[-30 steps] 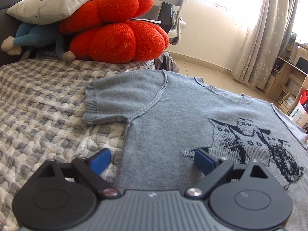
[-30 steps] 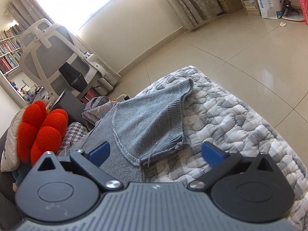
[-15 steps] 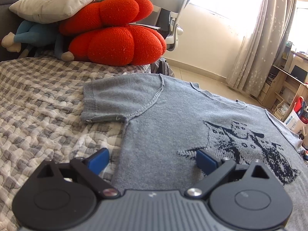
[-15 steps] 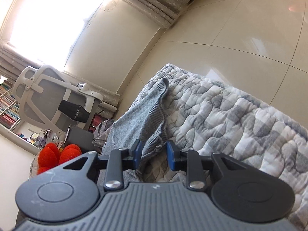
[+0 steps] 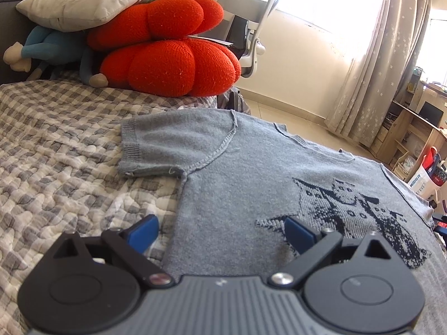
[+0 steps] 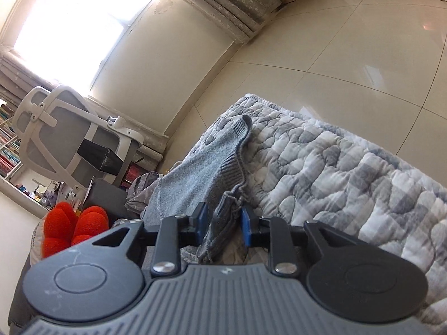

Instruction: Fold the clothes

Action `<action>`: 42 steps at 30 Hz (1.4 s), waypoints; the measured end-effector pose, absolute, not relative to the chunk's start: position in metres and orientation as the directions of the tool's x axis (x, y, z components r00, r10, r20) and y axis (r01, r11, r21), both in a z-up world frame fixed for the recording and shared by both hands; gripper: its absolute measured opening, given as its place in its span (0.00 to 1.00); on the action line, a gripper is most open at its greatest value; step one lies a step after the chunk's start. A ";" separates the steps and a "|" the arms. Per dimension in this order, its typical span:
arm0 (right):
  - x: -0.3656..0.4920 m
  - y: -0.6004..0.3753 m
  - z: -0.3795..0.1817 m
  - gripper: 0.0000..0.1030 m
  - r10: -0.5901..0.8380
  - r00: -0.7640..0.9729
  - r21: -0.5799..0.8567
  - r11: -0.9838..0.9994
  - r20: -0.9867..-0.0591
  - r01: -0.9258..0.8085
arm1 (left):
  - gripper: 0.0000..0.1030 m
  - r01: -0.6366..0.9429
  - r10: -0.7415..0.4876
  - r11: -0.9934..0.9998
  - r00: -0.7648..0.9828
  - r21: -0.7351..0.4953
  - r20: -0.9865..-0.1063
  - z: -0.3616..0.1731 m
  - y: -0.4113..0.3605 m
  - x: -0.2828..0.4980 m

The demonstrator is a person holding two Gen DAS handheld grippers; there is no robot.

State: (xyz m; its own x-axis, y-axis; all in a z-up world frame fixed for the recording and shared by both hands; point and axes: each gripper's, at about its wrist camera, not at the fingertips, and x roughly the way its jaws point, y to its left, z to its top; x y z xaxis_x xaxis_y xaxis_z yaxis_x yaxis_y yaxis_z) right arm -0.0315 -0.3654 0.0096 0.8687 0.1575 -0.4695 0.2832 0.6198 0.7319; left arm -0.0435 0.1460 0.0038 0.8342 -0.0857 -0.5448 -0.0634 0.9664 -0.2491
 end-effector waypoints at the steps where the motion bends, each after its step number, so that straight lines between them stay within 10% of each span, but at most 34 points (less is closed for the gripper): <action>1: -0.032 -0.365 0.008 0.06 0.145 0.868 0.723 0.626 -0.475 0.292 | 0.94 -0.063 -0.087 0.966 0.835 -0.252 -0.544 0.004 0.146 -0.044; 15: -0.011 -0.253 0.077 0.07 0.122 0.928 0.397 0.917 -0.352 0.030 | 0.94 -0.053 -0.120 0.951 0.844 -0.304 -0.523 0.003 0.153 -0.047; 25: 0.010 -0.082 0.015 0.18 0.132 0.812 -0.165 0.949 -0.569 -0.270 | 0.94 -0.048 -0.144 0.936 0.851 -0.348 -0.504 0.002 0.159 -0.050; 34: 0.018 -0.139 0.056 0.45 0.254 0.816 0.128 0.967 -0.519 -0.220 | 0.94 -0.042 -0.162 0.925 0.855 -0.378 -0.493 0.001 0.163 -0.051; 42: 0.041 -0.220 0.055 0.46 0.175 0.819 0.286 0.958 -0.547 -0.014 | 0.94 -0.038 -0.172 0.919 0.857 -0.393 -0.486 0.000 0.165 -0.051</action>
